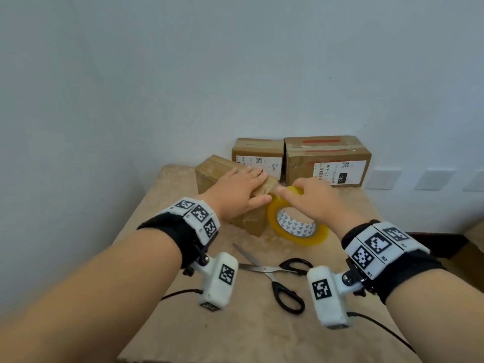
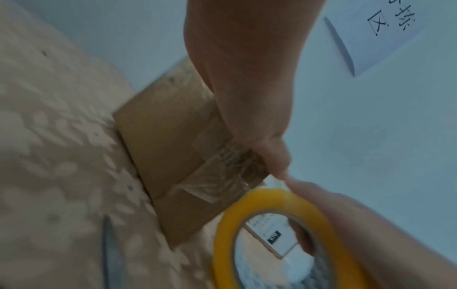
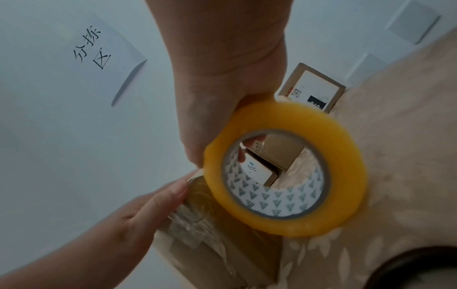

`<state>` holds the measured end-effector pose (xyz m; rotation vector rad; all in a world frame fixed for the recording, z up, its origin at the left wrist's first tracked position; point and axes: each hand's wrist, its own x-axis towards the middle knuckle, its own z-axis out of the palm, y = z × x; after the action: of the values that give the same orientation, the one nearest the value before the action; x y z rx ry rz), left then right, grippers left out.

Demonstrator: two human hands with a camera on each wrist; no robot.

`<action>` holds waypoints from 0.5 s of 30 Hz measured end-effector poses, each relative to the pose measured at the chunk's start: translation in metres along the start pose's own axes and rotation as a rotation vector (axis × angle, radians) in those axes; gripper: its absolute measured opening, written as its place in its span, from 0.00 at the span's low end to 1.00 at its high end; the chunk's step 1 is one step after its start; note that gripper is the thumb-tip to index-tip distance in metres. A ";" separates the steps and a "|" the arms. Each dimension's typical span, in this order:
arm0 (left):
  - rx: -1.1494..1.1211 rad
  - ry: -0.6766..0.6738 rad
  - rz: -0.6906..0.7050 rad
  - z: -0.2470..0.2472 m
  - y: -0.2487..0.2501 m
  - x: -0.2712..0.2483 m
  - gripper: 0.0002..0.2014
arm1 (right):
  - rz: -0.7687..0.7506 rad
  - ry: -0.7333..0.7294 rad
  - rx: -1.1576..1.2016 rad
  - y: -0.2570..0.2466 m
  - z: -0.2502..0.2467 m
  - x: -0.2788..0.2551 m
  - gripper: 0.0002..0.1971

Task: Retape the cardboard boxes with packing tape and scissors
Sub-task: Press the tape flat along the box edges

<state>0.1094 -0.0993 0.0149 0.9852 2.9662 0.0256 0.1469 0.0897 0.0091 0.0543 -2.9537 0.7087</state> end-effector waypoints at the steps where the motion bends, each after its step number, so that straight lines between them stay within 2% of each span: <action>1: -0.034 -0.002 0.040 -0.002 -0.004 -0.001 0.32 | -0.008 -0.003 0.067 -0.001 -0.001 -0.003 0.21; 3: -0.082 0.005 0.084 -0.003 -0.012 0.001 0.27 | 0.003 -0.039 0.220 -0.004 -0.001 -0.008 0.21; 6: -0.107 0.029 0.063 0.000 -0.017 0.001 0.25 | 0.059 -0.103 0.402 -0.012 -0.002 -0.012 0.17; 10: -0.201 -0.012 -0.077 -0.010 -0.012 -0.017 0.24 | 0.088 -0.118 0.483 -0.035 -0.009 -0.017 0.24; 12: -0.232 -0.006 -0.136 -0.020 -0.009 -0.022 0.27 | 0.101 -0.147 0.509 -0.047 -0.011 -0.021 0.19; 15: -0.187 -0.009 -0.150 -0.024 -0.008 -0.021 0.30 | 0.136 -0.172 0.483 -0.059 -0.008 -0.030 0.14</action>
<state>0.1212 -0.1181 0.0386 0.7383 2.9527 0.2895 0.1805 0.0416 0.0397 -0.0511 -2.8834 1.4907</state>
